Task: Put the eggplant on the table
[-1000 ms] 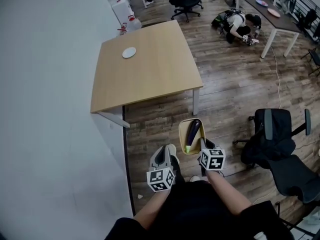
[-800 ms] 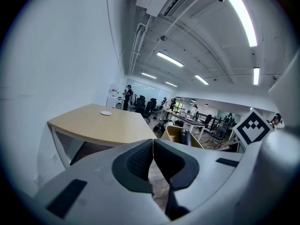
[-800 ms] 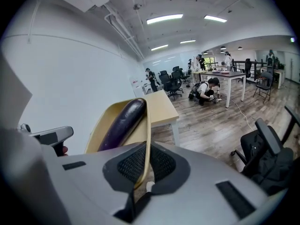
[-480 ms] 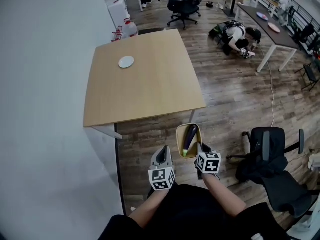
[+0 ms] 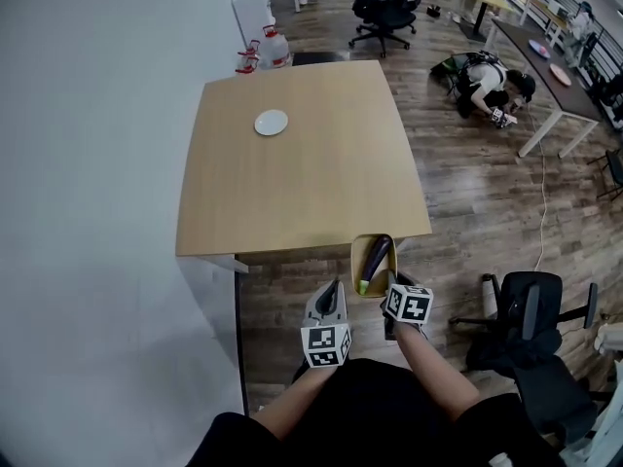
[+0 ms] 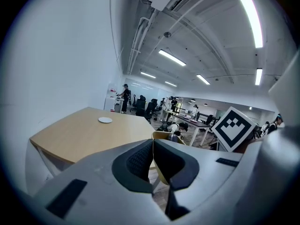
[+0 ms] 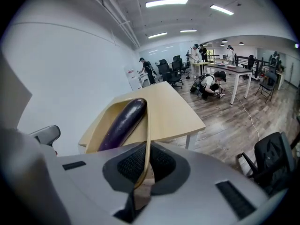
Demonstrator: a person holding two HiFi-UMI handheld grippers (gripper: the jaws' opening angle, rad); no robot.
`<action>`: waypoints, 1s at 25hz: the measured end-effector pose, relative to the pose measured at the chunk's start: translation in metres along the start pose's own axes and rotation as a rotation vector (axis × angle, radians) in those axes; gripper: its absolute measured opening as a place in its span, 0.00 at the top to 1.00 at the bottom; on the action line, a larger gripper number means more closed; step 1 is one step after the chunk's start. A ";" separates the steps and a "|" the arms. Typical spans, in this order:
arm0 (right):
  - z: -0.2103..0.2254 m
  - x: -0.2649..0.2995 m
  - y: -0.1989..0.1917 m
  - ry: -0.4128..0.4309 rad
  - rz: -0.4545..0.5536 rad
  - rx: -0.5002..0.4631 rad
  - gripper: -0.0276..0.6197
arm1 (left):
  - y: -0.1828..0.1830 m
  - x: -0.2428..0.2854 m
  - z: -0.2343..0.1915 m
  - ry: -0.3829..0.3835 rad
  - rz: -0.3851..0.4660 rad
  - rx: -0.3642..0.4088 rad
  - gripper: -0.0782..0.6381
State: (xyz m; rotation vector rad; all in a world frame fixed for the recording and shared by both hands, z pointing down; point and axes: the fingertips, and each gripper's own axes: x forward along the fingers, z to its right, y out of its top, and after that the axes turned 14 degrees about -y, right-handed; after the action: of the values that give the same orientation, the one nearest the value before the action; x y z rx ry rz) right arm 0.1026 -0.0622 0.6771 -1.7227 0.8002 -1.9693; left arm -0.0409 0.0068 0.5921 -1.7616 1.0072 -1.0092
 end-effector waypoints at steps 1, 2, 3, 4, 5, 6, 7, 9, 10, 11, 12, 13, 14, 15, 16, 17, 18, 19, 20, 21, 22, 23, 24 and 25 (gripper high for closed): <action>-0.006 0.005 0.003 -0.002 -0.006 -0.005 0.86 | 0.003 0.002 -0.007 0.000 0.001 -0.002 0.87; -0.012 0.010 0.006 -0.004 -0.012 -0.012 0.86 | 0.005 0.004 -0.014 0.000 0.003 -0.002 0.87; -0.018 0.016 0.009 -0.006 -0.019 -0.016 0.86 | 0.009 0.007 -0.021 -0.001 0.005 0.000 0.87; -0.024 0.022 0.012 -0.007 -0.027 -0.017 0.86 | 0.012 0.010 -0.029 -0.003 0.010 0.004 0.87; -0.029 0.028 0.013 -0.008 -0.037 -0.014 0.86 | 0.016 0.013 -0.037 -0.007 0.015 0.009 0.87; -0.033 0.035 0.013 -0.009 -0.048 -0.008 0.86 | 0.019 0.016 -0.043 -0.011 0.022 0.017 0.87; -0.036 0.041 0.012 -0.011 -0.059 -0.002 0.86 | 0.022 0.017 -0.049 -0.018 0.029 0.026 0.87; -0.043 0.049 0.011 -0.023 -0.070 -0.008 0.86 | 0.028 0.020 -0.058 -0.034 0.040 0.042 0.87; -0.046 0.052 0.014 -0.030 -0.072 -0.013 0.86 | 0.031 0.023 -0.063 -0.041 0.044 0.046 0.87; -0.049 0.054 0.018 -0.038 -0.072 -0.014 0.86 | 0.034 0.026 -0.069 -0.047 0.047 0.044 0.87; -0.051 0.055 0.024 -0.047 -0.072 -0.011 0.86 | 0.037 0.028 -0.074 -0.052 0.051 0.038 0.87; -0.052 0.055 0.029 -0.057 -0.070 -0.006 0.86 | 0.040 0.029 -0.077 -0.057 0.056 0.034 0.87; -0.052 0.057 0.032 -0.067 -0.069 -0.003 0.86 | 0.042 0.030 -0.080 -0.061 0.060 0.034 0.87; -0.051 0.059 0.034 -0.075 -0.068 -0.001 0.86 | 0.043 0.032 -0.082 -0.065 0.063 0.036 0.87; -0.051 0.061 0.037 -0.082 -0.067 -0.001 0.86 | 0.045 0.034 -0.084 -0.068 0.065 0.039 0.87; -0.051 0.063 0.040 -0.087 -0.067 -0.002 0.86 | 0.047 0.037 -0.087 -0.071 0.065 0.041 0.87; -0.053 0.065 0.042 -0.090 -0.066 -0.005 0.86 | 0.049 0.039 -0.090 -0.073 0.067 0.042 0.87; -0.055 0.068 0.044 -0.091 -0.067 -0.006 0.86 | 0.049 0.041 -0.093 -0.072 0.070 0.045 0.87; -0.056 0.070 0.045 -0.092 -0.067 -0.004 0.86 | 0.049 0.042 -0.096 -0.072 0.074 0.048 0.87; -0.056 0.072 0.045 -0.092 -0.066 -0.001 0.86 | 0.048 0.044 -0.097 -0.071 0.076 0.051 0.87; -0.056 0.073 0.046 -0.091 -0.065 0.002 0.86 | 0.046 0.045 -0.098 -0.069 0.078 0.054 0.87; -0.056 0.075 0.047 -0.088 -0.063 0.002 0.86 | 0.045 0.046 -0.099 -0.066 0.080 0.058 0.87; -0.058 0.076 0.049 -0.085 -0.062 0.001 0.86 | 0.045 0.048 -0.101 -0.063 0.081 0.063 0.87; -0.059 0.078 0.050 -0.081 -0.064 0.000 0.86 | 0.047 0.049 -0.103 -0.059 0.081 0.070 0.87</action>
State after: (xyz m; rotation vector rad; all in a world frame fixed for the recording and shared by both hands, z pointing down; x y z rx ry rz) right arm 0.0287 -0.1405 0.6991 -1.8373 0.7258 -1.9266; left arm -0.1285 -0.0803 0.5926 -1.6705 0.9865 -0.9254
